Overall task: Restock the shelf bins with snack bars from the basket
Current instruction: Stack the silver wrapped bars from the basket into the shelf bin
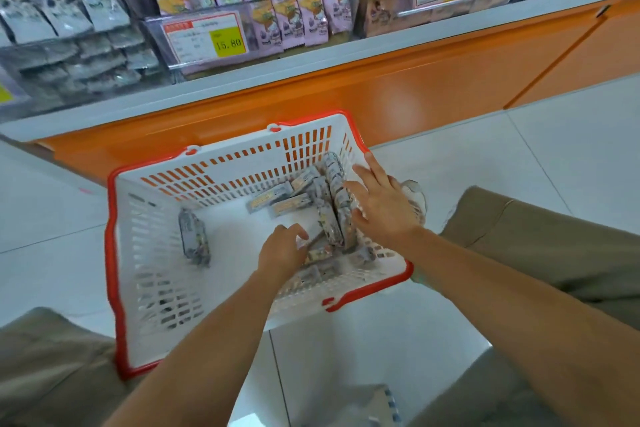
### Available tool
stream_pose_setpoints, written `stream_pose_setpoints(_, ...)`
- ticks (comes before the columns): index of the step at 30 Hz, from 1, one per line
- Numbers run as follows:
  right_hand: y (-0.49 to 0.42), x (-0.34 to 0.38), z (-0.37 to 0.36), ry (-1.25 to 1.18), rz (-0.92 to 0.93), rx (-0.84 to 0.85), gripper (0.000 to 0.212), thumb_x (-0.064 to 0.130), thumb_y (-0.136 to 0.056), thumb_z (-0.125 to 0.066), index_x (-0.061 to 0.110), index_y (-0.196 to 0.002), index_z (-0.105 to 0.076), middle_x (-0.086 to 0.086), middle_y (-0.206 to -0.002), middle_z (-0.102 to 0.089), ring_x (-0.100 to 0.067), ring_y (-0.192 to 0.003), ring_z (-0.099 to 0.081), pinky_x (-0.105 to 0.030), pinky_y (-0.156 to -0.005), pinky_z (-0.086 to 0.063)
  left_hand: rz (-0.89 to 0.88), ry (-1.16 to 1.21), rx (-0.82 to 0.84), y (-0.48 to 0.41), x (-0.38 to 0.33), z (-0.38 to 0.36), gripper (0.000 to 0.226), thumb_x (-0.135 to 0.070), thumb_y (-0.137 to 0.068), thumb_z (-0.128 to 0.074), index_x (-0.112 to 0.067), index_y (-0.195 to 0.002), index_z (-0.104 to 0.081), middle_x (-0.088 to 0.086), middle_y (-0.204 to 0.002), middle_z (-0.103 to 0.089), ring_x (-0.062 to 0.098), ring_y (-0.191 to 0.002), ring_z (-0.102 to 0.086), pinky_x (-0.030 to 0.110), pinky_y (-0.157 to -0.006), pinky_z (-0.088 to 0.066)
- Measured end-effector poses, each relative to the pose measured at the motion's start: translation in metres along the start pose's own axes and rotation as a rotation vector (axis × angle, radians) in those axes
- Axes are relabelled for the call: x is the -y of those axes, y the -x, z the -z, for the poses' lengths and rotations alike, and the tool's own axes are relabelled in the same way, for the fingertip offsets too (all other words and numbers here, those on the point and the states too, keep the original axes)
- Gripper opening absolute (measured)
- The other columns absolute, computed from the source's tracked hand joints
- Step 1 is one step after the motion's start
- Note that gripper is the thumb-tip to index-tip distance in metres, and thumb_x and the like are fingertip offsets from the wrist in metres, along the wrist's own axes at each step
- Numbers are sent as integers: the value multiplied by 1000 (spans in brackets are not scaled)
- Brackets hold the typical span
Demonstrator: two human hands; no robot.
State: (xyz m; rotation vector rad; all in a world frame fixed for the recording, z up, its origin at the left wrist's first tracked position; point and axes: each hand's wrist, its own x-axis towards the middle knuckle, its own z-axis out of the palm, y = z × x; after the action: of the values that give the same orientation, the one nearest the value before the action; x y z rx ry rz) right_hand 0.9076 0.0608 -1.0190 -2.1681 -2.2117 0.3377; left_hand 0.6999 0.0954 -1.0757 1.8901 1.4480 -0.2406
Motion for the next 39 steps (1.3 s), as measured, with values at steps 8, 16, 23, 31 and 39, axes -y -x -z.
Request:
stream_pose_setpoints(8,0,-1,-6,10,28,-82,37,16,-77,-68,14,-115,-65,-12,-137,-55,-35,-145,-25,-50,-89,-49,17,54,206,-28,-26,-21,48,-27,-94,-57,-20,-139,-43,15,-131,-45,33,-117,-51,34,-95,-42)
stream_pose_setpoints(16,-3,-6,-14,-21,55,-107,38,15,-79,-65,12,-116,-65,-12,-139,-54,-38,-146,-22,-50,-87,-50,239,483,159,-71,-41,-37,66,-12,-95,-56,-8,-151,-21,15,-148,-40,33,-130,-46,32,-90,-41)
stream_pose_setpoints(23,-3,-7,-13,-66,39,-67,38,17,-79,-67,12,-117,-64,-13,-141,-51,-36,-148,-14,-53,-89,-50,368,590,156,-87,-46,-42,71,-17,-91,-62,-7,-149,-23,17,-140,-48,34,-120,-53,36,-91,-46)
stream_pose_setpoints(31,-3,-5,-14,-57,42,-126,34,16,-78,-69,13,-112,-66,-12,-138,-54,-36,-147,-20,-50,-89,-50,266,284,195,-79,-53,-45,34,-32,-87,-68,-11,-102,-47,9,-91,-57,24,-82,-55,32,-64,-40)
stream_pose_setpoints(39,-2,-9,-17,-71,67,-166,32,12,-74,-67,11,-106,-66,-11,-130,-59,-37,-145,-24,-49,-81,-53,371,807,50,-61,-20,3,42,-13,-83,-72,-3,-120,-53,16,-92,-67,27,-74,-69,44,-81,-59)
